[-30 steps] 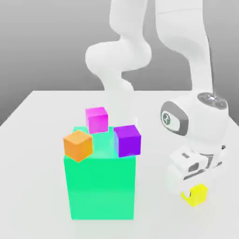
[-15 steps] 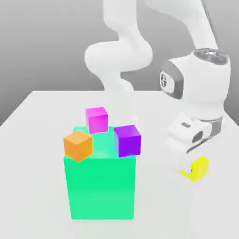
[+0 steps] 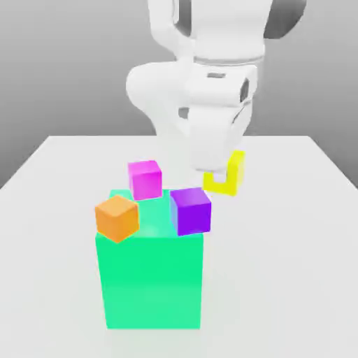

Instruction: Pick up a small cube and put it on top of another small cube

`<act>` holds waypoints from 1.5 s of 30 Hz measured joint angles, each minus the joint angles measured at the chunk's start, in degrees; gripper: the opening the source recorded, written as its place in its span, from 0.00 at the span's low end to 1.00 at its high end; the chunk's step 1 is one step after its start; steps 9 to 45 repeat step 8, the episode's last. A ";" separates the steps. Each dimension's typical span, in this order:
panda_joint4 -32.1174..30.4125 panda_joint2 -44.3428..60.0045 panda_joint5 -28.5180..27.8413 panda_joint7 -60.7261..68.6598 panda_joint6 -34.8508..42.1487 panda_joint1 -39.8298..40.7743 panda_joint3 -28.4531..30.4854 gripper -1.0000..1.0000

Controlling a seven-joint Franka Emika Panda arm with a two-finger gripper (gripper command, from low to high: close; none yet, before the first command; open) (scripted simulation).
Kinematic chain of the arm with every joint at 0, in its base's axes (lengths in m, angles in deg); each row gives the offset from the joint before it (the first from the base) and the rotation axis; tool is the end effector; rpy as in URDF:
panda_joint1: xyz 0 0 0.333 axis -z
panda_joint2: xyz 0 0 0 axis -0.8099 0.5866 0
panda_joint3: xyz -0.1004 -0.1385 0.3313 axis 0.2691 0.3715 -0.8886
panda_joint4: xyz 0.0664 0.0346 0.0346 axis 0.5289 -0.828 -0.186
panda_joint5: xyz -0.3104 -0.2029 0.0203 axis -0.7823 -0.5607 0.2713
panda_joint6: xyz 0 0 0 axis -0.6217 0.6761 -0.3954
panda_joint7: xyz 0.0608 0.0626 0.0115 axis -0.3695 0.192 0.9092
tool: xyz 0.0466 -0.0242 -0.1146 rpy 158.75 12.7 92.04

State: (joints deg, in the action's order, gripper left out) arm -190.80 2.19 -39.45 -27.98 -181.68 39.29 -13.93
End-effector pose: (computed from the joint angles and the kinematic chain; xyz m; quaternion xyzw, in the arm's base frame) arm 0.3655 0.0201 0.4862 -0.9665 -0.2567 0.0011 0.0056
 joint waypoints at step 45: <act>-5.32 2.44 -1.11 2.44 -7.87 0.62 1.37 1.00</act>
